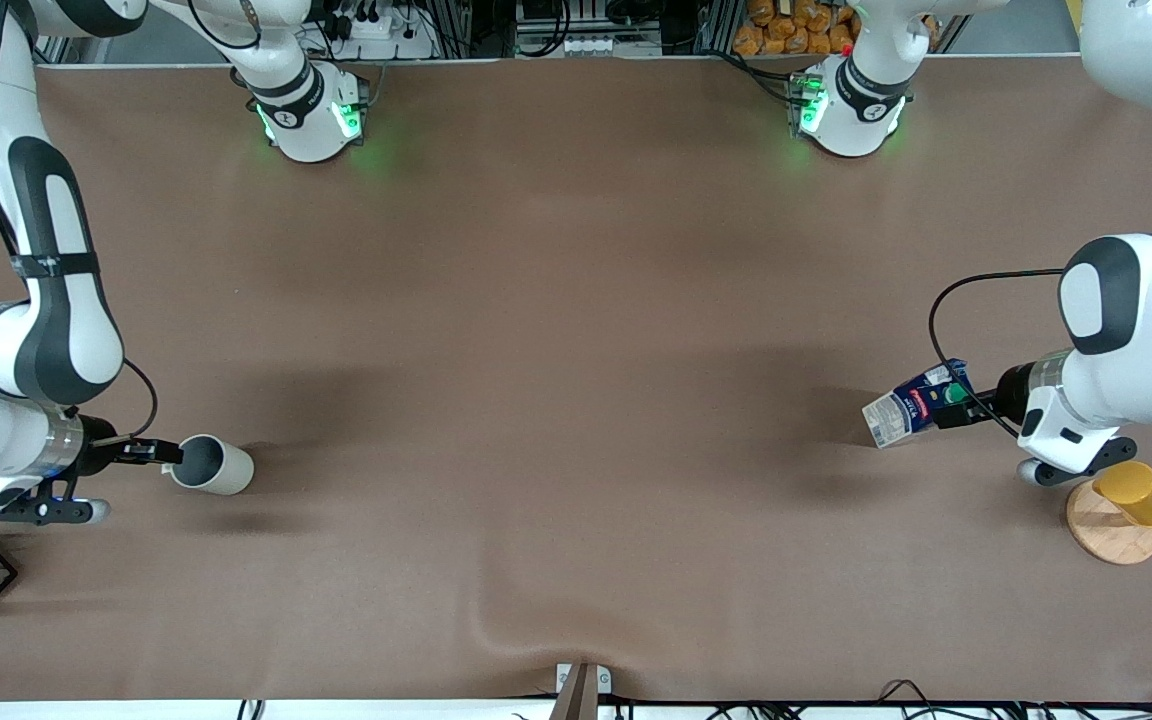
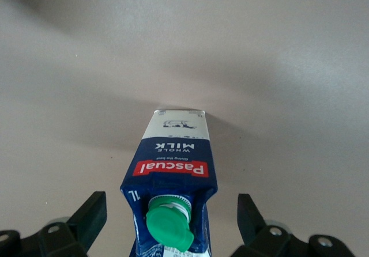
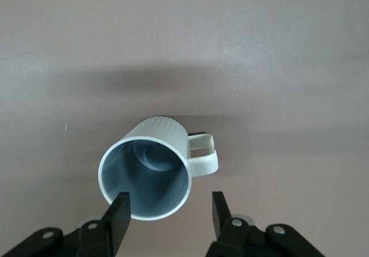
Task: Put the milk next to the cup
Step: 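Grasp the milk carton with the left gripper while the right gripper grasps the mug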
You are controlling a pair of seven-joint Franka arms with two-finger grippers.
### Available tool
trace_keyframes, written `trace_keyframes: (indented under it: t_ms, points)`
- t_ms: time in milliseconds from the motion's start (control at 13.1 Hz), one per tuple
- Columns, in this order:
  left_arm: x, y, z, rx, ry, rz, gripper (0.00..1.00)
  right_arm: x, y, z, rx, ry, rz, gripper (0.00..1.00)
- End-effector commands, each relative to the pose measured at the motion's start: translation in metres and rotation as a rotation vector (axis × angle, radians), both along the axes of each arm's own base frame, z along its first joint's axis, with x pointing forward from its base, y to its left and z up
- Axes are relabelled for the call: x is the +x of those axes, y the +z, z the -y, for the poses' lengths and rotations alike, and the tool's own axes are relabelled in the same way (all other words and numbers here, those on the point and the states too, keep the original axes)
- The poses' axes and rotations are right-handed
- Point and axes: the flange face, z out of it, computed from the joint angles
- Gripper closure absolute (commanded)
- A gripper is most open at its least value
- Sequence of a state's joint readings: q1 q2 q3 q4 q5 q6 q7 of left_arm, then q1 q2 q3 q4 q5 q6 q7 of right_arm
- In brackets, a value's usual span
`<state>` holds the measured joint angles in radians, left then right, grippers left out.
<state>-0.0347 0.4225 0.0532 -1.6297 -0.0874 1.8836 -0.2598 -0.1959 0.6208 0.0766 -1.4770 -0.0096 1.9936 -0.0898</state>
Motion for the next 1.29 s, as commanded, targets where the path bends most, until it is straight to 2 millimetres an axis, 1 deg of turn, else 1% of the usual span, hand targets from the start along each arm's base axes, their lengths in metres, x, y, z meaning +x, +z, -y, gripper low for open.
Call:
trace_keyframes:
  t_ms: [0,76,152,228,304,380,457,533,609,685,761,837,989,1065,1141,1217]
  points:
    - [-0.010,-0.002,-0.002,-0.020,0.032,-0.010,0.00,0.004,-0.016,0.002,-0.010,0.013,0.006,0.40]
    - [-0.011,-0.003,-0.003,-0.020,0.034,-0.014,0.00,0.004,-0.020,-0.001,-0.010,0.017,0.001,0.50]
    - [-0.012,-0.004,-0.004,-0.020,0.036,-0.022,0.00,0.005,-0.023,-0.002,-0.010,0.020,0.006,0.55]
    - [-0.014,-0.003,-0.004,-0.020,0.038,-0.024,0.00,0.006,-0.030,-0.001,-0.009,0.021,0.007,0.55]
    - [-0.016,-0.003,-0.001,-0.021,0.035,-0.027,0.00,0.006,-0.038,0.000,-0.023,0.031,0.006,0.53]
    - [-0.018,-0.003,-0.001,-0.021,0.037,-0.032,0.00,0.008,-0.040,-0.006,-0.045,0.056,0.010,0.52]
    - [-0.019,-0.006,-0.001,-0.021,0.037,-0.036,0.00,0.010,-0.042,-0.013,-0.053,0.071,0.016,0.54]
    - [-0.020,-0.006,0.000,-0.020,0.039,-0.041,0.00,0.010,-0.043,-0.013,-0.053,0.071,0.016,0.59]
    - [-0.021,-0.007,0.001,-0.020,0.038,-0.044,0.00,0.009,-0.046,-0.013,-0.052,0.071,0.011,0.75]
    - [-0.021,-0.008,0.001,-0.020,0.038,-0.049,0.00,0.009,-0.046,-0.015,-0.052,0.071,0.010,0.95]
    - [-0.022,-0.009,0.000,-0.019,0.037,-0.050,0.00,0.009,-0.047,-0.017,-0.051,0.063,0.001,1.00]
    - [-0.022,-0.009,0.001,-0.020,0.036,-0.054,0.01,0.008,-0.046,-0.018,-0.050,0.059,-0.001,1.00]
    - [-0.022,-0.010,0.003,-0.020,0.036,-0.055,0.05,0.011,-0.038,-0.019,-0.044,0.057,0.011,1.00]
    - [-0.022,-0.010,0.005,-0.020,0.035,-0.056,0.12,0.012,-0.033,-0.025,-0.039,0.060,0.005,1.00]
    - [-0.023,-0.011,0.008,-0.018,0.036,-0.058,0.15,0.015,-0.023,-0.029,-0.039,0.049,-0.004,1.00]
    - [-0.024,-0.012,0.008,-0.016,0.047,-0.061,0.16,0.017,-0.010,-0.041,-0.041,0.030,-0.032,1.00]
